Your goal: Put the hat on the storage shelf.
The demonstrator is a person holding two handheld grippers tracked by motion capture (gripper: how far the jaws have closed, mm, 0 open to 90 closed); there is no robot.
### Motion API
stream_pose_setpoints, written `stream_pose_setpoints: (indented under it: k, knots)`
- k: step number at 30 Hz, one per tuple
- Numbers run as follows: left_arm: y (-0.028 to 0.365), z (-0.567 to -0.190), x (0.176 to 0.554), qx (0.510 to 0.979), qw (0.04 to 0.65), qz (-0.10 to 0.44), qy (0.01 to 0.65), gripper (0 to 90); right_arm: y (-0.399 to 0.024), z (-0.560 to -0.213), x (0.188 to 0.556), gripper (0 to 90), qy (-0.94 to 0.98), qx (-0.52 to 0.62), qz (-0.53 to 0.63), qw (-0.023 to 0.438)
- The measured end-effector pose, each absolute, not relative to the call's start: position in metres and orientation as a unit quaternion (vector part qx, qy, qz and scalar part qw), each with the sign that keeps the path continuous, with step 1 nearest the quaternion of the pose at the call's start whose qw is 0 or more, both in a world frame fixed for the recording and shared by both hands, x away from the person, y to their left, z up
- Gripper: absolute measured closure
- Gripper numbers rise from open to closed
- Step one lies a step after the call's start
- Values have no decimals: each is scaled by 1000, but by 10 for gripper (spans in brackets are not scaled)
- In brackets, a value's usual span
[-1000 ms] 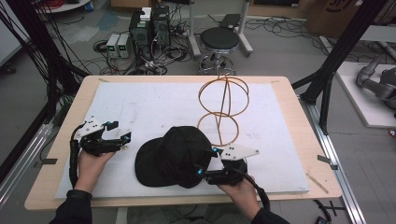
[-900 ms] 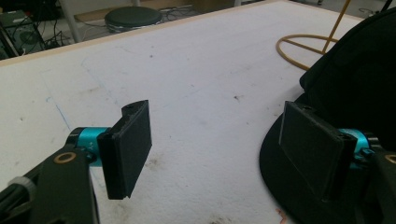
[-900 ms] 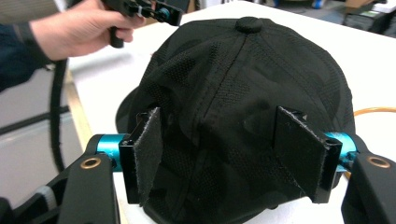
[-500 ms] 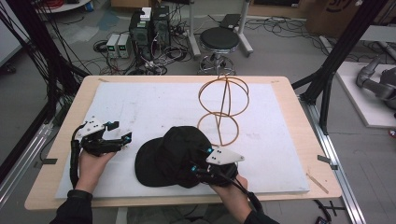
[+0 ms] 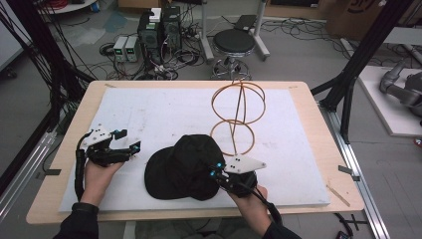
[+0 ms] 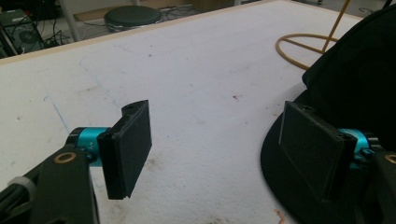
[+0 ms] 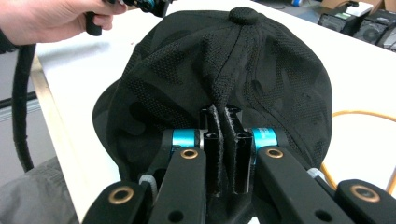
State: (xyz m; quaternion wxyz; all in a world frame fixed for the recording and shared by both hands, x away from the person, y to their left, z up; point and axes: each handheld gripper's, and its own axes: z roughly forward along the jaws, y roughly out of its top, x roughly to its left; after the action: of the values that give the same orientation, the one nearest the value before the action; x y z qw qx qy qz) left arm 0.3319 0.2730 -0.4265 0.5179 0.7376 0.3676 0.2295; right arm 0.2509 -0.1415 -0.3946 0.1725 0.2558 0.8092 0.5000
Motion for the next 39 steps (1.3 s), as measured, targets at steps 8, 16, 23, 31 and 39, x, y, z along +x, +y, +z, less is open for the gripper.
stream_pose_setpoints:
  k: [8,16,23,31,39]
  knots:
    - [273,-426,332,734,521,229,370,252,-142,-377,253,890,805,238,516,171]
    - [274,-426,332,734,521,229,370,252,-136,-358,254,894,803,215,533,157]
    - [275,-426,331,733,522,229,371,252,-135,-346,257,894,792,210,556,136]
    - [275,-426,331,733,522,230,371,252,-131,-324,260,896,784,183,582,115]
    - [275,-425,331,732,521,232,372,253,-122,-300,260,896,782,145,596,111]
